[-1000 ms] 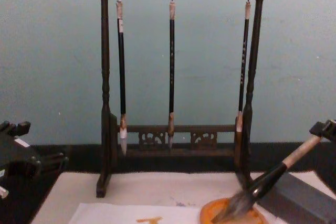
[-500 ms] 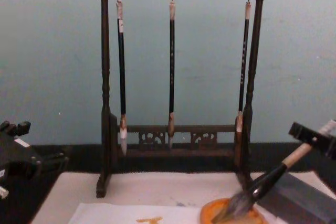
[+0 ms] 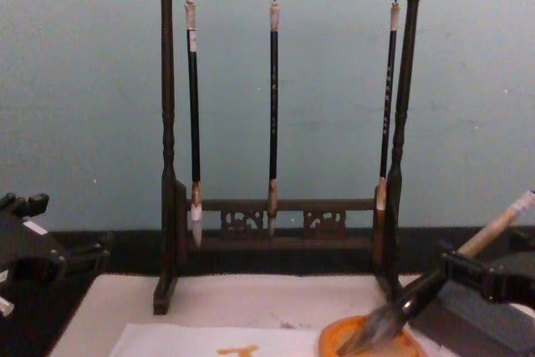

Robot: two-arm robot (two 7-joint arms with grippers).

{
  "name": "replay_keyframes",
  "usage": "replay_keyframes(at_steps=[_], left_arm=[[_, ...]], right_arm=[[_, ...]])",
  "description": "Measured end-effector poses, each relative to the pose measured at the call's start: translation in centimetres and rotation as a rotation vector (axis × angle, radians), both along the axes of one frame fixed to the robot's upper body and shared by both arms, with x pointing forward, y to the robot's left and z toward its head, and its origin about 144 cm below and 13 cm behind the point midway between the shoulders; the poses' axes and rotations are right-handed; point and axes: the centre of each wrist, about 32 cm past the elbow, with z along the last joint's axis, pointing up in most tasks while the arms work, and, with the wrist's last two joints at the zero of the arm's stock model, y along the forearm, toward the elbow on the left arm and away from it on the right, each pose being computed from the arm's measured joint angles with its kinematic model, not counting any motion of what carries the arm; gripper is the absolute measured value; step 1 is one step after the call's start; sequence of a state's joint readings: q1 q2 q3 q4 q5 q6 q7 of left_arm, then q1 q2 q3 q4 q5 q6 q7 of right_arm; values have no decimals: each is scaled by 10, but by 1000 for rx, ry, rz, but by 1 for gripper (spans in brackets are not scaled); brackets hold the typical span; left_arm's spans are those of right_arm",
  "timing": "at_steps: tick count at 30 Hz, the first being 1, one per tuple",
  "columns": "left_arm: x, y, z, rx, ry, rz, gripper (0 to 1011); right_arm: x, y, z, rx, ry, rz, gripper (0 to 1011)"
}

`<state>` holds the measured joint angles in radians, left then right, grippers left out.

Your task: Pick up the brush from the inkstone, write on the paper, then place the brush back to its original position.

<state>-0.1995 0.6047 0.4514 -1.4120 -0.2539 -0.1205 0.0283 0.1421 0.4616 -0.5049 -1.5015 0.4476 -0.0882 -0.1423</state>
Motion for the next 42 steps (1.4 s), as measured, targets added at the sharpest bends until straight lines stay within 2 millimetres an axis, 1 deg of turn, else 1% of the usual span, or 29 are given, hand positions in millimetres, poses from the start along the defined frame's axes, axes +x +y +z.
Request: replay_keyframes(at_steps=[2,42], left_arm=[[0,0,0,0,0,0,1010],[0,0,0,0,0,0,1010]], right_arm=[[0,1,-2,-23,-7,-4,1000],[0,1,-1,-6,-3,-1,1000]])
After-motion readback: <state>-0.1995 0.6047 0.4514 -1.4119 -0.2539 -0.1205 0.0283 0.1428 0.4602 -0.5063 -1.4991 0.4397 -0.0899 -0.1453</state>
